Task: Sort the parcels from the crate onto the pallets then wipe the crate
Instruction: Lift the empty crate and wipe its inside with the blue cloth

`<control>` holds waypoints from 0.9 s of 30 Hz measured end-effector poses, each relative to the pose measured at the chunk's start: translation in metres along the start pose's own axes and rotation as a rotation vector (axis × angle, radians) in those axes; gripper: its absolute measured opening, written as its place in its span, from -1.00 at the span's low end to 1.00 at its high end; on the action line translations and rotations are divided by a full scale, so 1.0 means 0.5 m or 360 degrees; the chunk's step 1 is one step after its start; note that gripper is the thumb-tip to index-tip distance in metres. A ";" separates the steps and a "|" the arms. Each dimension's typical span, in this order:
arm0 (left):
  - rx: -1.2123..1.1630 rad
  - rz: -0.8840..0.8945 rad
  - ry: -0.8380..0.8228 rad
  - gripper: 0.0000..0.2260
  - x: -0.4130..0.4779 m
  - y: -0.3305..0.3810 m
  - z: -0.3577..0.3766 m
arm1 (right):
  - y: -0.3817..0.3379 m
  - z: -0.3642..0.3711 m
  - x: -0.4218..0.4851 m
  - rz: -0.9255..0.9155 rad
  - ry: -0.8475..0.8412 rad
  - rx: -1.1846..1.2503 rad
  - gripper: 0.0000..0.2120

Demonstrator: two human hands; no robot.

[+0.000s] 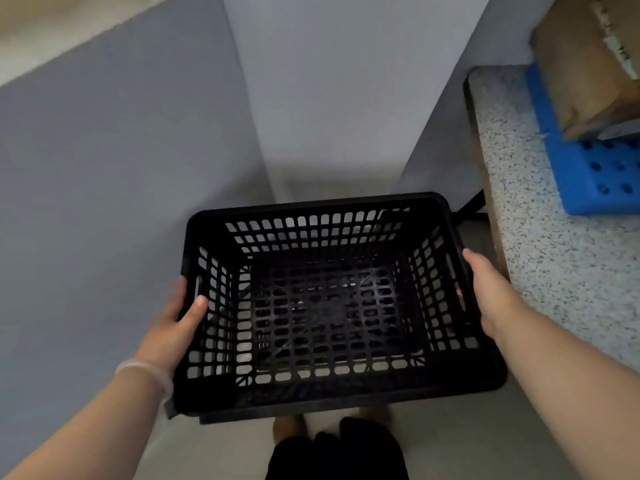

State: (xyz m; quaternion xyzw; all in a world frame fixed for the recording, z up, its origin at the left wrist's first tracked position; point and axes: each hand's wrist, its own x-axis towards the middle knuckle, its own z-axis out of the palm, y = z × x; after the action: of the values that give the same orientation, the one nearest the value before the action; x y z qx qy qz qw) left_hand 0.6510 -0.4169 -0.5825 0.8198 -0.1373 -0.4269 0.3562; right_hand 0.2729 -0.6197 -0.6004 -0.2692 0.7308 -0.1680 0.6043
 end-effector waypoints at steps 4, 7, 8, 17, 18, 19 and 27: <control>0.0000 0.0010 0.0009 -0.52 0.060 -0.036 0.049 | -0.002 0.018 0.072 0.0023 0.0022 -0.0051 -0.18; 0.0046 0.0054 -0.0033 -0.44 0.109 -0.065 0.072 | 0.003 0.030 0.117 0.0041 -0.0009 -0.0059 -0.28; 0.0090 0.0076 -0.0068 -0.40 0.125 -0.073 0.077 | 0.006 0.035 0.134 0.0045 -0.0005 -0.0064 -0.25; 0.0079 0.0041 -0.0107 -0.17 0.203 -0.139 0.124 | 0.053 0.057 0.247 0.0088 0.0001 -0.0120 -0.28; 0.0088 0.0067 -0.0113 -0.19 0.205 -0.142 0.127 | 0.060 0.060 0.258 0.0070 0.0052 -0.0110 -0.20; 0.0094 0.0092 -0.0102 -0.27 0.208 -0.142 0.130 | 0.062 0.064 0.262 0.0066 0.0091 -0.0128 -0.14; 0.0325 0.0045 -0.0152 0.05 0.228 -0.158 0.131 | 0.074 0.078 0.255 -0.0207 0.0161 -0.0361 -0.27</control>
State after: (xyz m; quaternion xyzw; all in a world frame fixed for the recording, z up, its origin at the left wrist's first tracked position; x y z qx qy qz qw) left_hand 0.6609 -0.4520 -0.7316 0.8285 -0.2084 -0.4443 0.2697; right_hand 0.2882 -0.6633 -0.7309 -0.3739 0.7557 -0.1365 0.5200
